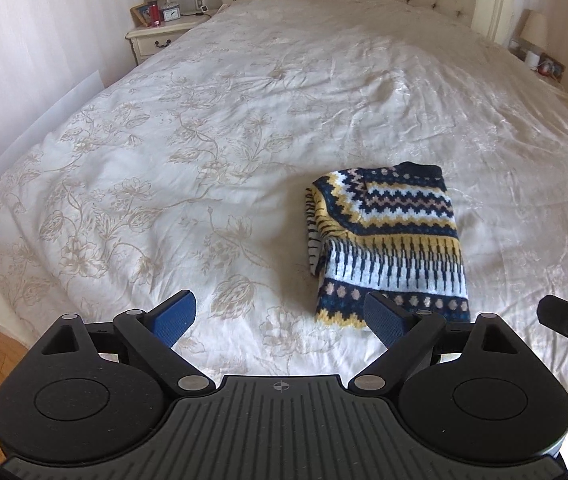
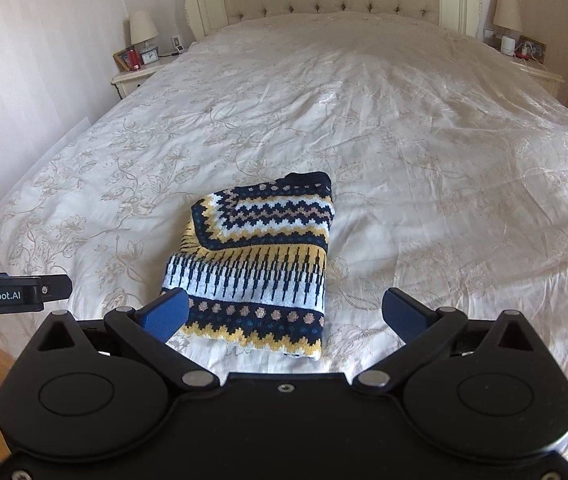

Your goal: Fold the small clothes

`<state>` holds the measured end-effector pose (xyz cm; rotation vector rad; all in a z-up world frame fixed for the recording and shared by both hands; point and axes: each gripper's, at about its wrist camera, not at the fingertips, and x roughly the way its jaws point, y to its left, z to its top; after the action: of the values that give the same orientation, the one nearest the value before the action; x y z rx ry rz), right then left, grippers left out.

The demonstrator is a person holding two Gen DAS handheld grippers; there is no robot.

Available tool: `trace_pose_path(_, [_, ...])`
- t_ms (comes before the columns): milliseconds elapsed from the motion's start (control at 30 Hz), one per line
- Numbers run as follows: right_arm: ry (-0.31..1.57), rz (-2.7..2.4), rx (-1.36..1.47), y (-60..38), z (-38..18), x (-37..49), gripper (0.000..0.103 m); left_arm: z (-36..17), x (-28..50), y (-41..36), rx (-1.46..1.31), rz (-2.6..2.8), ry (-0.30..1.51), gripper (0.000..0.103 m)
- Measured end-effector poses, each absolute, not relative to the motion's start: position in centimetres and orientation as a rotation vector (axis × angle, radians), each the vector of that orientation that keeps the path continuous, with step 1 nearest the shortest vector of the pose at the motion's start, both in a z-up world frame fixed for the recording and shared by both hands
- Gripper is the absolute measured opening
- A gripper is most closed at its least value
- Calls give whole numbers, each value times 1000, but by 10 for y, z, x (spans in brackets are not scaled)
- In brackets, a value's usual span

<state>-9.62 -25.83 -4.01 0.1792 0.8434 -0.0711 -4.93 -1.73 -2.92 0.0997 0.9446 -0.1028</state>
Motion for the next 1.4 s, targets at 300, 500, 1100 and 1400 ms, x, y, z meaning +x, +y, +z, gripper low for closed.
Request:
trace_pose_path(300, [870,-58,194,-250,-40,-112,102,-34,-63,-19,97,-133,976,91])
trace_pose_path(500, [874,-61,203,-249,-40,-119,102,-36,-66,-18,84,-136,998,91])
trace_pose_path(1100, [883,-58,219,-249,-43,-120,102,-41,-67,-26,78,-158,1028,91])
trace_pose_path(1400, [899,-70,241,-257,-48,-113,102,-46,-60,-35,92,-165,1043,91])
